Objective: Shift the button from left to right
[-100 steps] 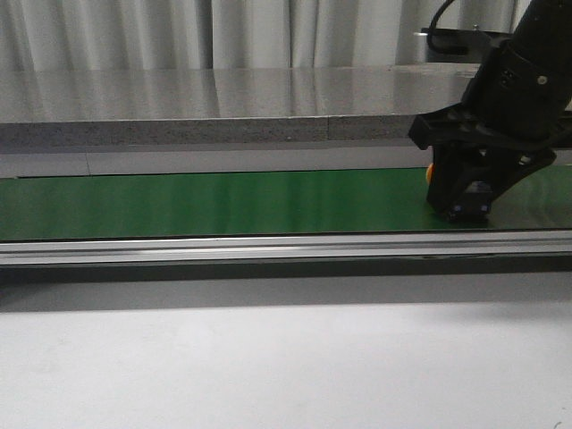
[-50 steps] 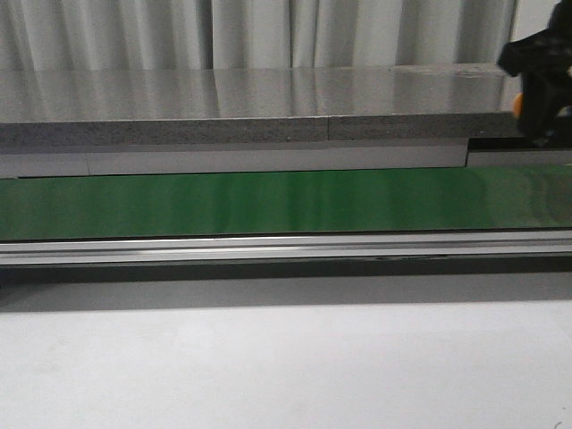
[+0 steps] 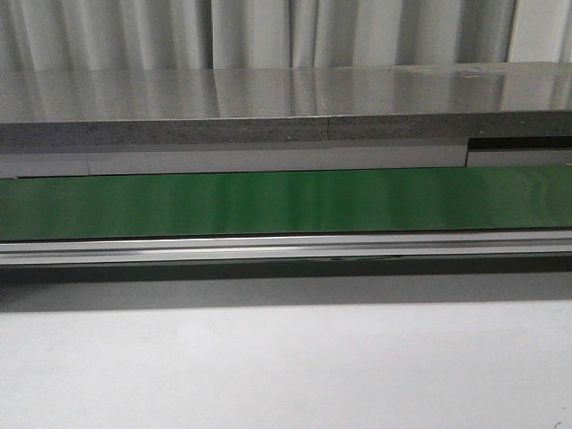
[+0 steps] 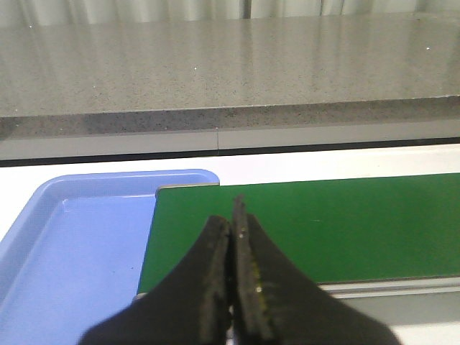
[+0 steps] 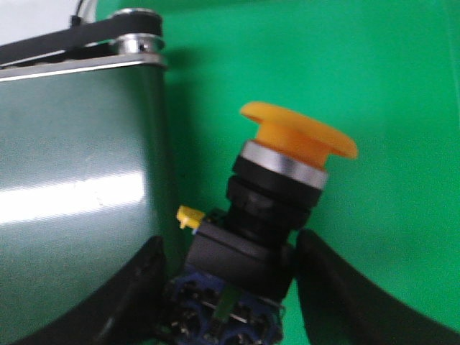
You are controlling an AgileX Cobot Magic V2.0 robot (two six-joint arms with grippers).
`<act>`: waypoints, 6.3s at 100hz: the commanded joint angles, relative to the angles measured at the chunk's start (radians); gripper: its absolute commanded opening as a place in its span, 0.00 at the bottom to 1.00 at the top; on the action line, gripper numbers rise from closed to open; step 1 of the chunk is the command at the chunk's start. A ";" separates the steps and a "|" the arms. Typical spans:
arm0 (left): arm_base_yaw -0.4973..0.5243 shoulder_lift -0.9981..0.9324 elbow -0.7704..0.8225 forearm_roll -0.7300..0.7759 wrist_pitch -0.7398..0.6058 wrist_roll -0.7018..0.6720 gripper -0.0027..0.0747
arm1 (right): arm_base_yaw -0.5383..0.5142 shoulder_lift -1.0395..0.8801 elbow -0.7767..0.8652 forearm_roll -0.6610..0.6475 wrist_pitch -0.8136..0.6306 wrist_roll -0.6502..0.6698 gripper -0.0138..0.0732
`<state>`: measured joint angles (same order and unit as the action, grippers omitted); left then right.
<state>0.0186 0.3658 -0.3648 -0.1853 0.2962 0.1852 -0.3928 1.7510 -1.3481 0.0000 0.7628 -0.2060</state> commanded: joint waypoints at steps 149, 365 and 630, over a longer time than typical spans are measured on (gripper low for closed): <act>-0.007 0.005 -0.025 -0.014 -0.083 -0.006 0.01 | 0.004 -0.060 -0.040 0.040 -0.147 0.078 0.77; -0.007 0.005 -0.025 -0.014 -0.083 -0.006 0.01 | 0.373 -1.349 0.841 0.155 -0.347 0.077 0.08; -0.007 0.007 -0.025 -0.014 -0.081 -0.006 0.01 | 0.452 -1.776 1.359 0.011 -0.745 0.234 0.08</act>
<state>0.0186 0.3658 -0.3648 -0.1853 0.2947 0.1852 0.0565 -0.0087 0.0276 0.0221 0.1083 0.0278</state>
